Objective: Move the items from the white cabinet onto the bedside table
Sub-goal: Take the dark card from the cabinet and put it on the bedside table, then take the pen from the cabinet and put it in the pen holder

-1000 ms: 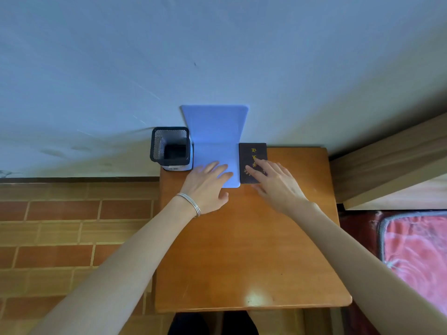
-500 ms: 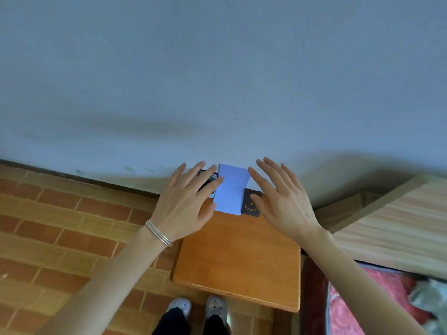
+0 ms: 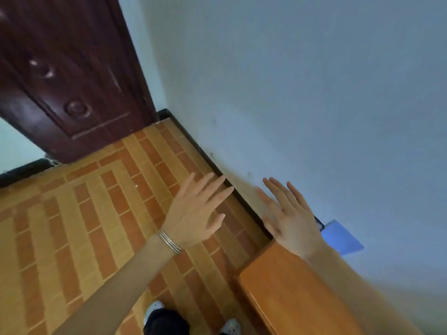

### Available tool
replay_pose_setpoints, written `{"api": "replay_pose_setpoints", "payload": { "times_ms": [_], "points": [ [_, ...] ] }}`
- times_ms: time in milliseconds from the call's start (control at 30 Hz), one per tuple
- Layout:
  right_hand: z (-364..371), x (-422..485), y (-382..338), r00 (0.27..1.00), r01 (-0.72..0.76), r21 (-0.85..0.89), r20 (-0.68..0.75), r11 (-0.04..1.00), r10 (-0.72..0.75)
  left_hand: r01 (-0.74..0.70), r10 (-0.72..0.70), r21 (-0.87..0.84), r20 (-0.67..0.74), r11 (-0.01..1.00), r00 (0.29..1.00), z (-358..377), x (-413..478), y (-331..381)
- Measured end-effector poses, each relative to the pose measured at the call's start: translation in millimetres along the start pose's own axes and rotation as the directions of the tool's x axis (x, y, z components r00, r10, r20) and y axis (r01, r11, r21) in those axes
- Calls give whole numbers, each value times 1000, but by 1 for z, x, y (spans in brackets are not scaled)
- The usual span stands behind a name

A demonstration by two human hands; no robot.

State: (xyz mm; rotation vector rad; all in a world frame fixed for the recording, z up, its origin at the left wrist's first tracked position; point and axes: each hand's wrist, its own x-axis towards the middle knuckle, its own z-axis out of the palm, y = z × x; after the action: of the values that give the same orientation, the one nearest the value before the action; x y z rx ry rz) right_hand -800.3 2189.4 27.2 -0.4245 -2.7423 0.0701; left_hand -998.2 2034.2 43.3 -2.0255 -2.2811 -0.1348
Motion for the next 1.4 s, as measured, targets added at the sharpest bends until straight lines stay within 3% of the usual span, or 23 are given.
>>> {"api": "replay_pose_setpoints", "payload": {
  "times_ms": [233, 367, 500, 933, 1400],
  "points": [
    [37, 114, -128, 941, 316, 44, 117, 948, -319, 382, -383, 35, 22, 923, 923, -18, -144, -99],
    [62, 162, -226, 858, 462, 76, 216, 884, -467, 554, -554, 20, -18, 832, 832, -35, -234, -143],
    [82, 203, -327, 755, 607, 119, 222, 785, -617, 671, -671, 59, -15, 739, 741, -53, -320, -190],
    [88, 297, -595, 450, 869, 175, 115, 464, -886, 894, -882, 148, -163, 422, 443, -128, -523, -280],
    [104, 380, -778, 114, 974, 206, -78, 96, -990, 976, -919, 187, -353, 112, 173, -167, -624, -348]
  ]
}}
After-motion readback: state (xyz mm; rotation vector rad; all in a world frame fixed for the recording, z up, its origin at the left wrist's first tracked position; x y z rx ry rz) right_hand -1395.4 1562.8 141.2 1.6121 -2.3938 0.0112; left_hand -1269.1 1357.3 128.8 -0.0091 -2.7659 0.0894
